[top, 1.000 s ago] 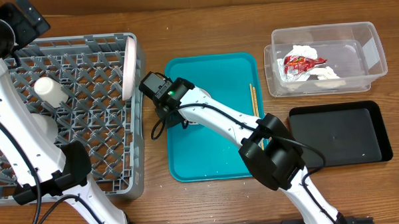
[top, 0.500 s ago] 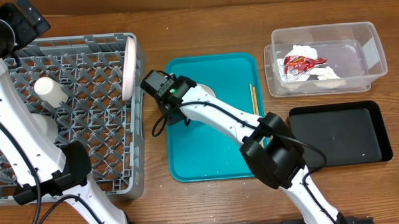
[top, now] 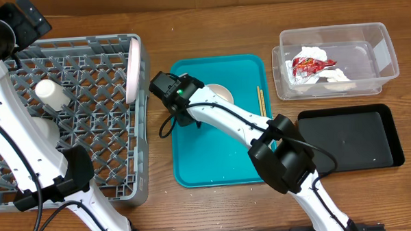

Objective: Sort waste into correct bins and load items into the dishwasher
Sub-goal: 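Lift the pink rice bowl with right gripper and carry it to the black tray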

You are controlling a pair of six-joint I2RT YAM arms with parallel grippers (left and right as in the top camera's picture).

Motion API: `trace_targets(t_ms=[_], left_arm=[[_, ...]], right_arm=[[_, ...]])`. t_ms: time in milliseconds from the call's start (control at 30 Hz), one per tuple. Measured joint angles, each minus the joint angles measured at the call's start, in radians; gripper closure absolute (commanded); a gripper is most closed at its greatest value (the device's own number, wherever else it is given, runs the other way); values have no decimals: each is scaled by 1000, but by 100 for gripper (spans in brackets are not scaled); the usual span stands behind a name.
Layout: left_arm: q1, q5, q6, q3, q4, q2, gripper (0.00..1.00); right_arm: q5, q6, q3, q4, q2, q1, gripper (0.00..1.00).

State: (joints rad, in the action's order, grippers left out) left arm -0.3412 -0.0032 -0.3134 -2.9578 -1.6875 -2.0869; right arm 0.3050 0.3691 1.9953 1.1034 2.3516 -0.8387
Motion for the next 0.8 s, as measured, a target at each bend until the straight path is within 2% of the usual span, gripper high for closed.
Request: trace_targets(t_ms=[400,567,800], left_arm=[[0,0,0,0,0,0,0],[0,0,0,0,0,0,0],[0,0,0,0,0,0,0]], right_arm=[[162,194,157,214,0,28,96],[171,360,262,387,0,151,96],[79,443,299,443,-39,392,96]])
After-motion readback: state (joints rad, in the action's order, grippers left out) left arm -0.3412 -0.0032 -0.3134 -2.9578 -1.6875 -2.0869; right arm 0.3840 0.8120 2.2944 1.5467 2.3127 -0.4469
